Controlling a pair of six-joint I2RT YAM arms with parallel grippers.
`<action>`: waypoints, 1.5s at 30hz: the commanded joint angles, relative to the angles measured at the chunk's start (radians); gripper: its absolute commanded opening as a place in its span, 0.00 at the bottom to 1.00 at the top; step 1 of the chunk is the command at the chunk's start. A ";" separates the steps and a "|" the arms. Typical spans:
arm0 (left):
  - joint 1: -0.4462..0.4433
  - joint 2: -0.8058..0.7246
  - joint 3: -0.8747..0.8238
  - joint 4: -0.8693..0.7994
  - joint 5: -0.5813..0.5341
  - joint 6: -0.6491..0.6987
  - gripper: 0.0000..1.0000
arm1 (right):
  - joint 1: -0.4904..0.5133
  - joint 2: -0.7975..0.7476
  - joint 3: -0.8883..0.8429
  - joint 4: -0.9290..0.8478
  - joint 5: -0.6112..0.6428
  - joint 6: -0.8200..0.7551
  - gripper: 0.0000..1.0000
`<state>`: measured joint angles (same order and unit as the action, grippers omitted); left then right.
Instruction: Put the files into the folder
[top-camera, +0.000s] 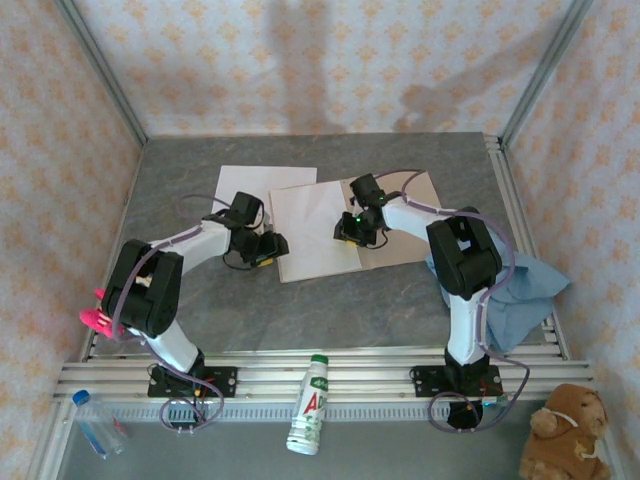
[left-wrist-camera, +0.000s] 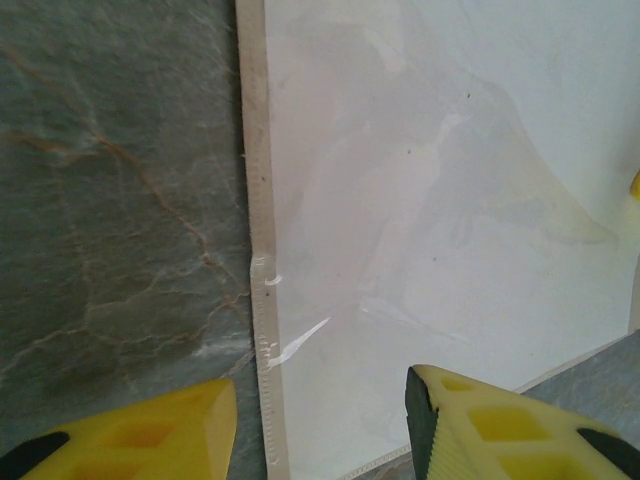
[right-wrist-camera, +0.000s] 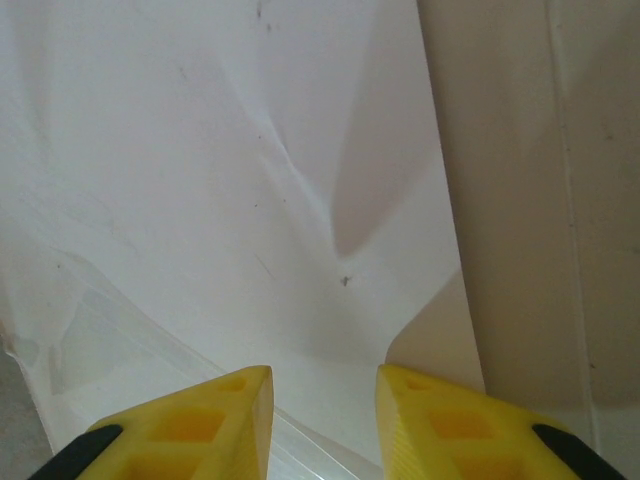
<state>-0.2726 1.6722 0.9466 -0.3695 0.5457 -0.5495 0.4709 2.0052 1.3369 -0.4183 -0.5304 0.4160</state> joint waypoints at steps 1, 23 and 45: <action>-0.008 0.017 -0.016 0.044 0.020 -0.020 0.49 | 0.011 -0.024 -0.018 -0.009 0.029 0.021 0.33; -0.011 0.064 -0.026 0.075 0.017 -0.020 0.44 | 0.028 -0.034 -0.067 0.096 -0.037 0.110 0.33; -0.007 0.036 0.049 -0.061 -0.058 0.051 0.44 | 0.026 -0.157 0.080 -0.189 0.145 -0.072 0.37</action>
<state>-0.2779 1.7218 0.9569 -0.3607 0.5354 -0.5388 0.4969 1.9091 1.3830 -0.5350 -0.4362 0.4023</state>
